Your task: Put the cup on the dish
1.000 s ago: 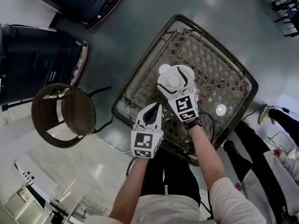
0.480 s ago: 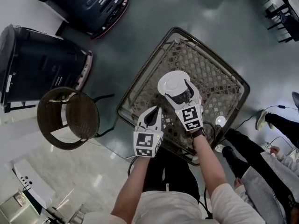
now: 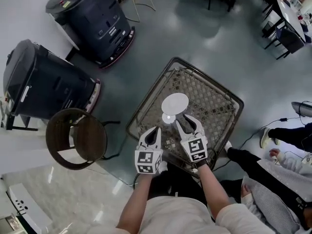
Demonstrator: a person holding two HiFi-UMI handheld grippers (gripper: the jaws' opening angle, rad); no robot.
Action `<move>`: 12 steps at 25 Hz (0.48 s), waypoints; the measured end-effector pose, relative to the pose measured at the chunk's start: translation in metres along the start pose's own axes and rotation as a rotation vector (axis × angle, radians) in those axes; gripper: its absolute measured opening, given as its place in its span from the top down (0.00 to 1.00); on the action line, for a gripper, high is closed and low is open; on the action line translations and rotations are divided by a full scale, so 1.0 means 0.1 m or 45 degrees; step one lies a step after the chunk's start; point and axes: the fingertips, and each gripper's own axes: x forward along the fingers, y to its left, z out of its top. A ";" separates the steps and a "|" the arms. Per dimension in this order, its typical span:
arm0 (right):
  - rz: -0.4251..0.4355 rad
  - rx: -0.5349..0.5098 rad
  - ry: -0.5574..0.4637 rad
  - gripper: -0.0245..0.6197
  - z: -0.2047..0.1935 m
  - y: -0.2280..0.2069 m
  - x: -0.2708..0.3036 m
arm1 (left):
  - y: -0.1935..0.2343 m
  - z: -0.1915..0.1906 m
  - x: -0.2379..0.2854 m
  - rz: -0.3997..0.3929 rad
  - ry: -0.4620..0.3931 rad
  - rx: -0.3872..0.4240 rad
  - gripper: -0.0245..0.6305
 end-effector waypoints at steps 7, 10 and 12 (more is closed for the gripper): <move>-0.068 0.001 -0.133 0.86 0.48 0.16 -0.66 | -0.28 0.38 -0.42 -0.040 -0.136 -0.001 0.96; -0.104 -0.036 -0.184 0.90 0.66 0.21 -0.91 | -0.43 0.63 -0.61 -0.064 -0.213 0.029 0.96; -0.118 -0.055 -0.227 0.93 0.83 0.28 -1.09 | -0.54 0.79 -0.75 -0.088 -0.261 0.069 0.96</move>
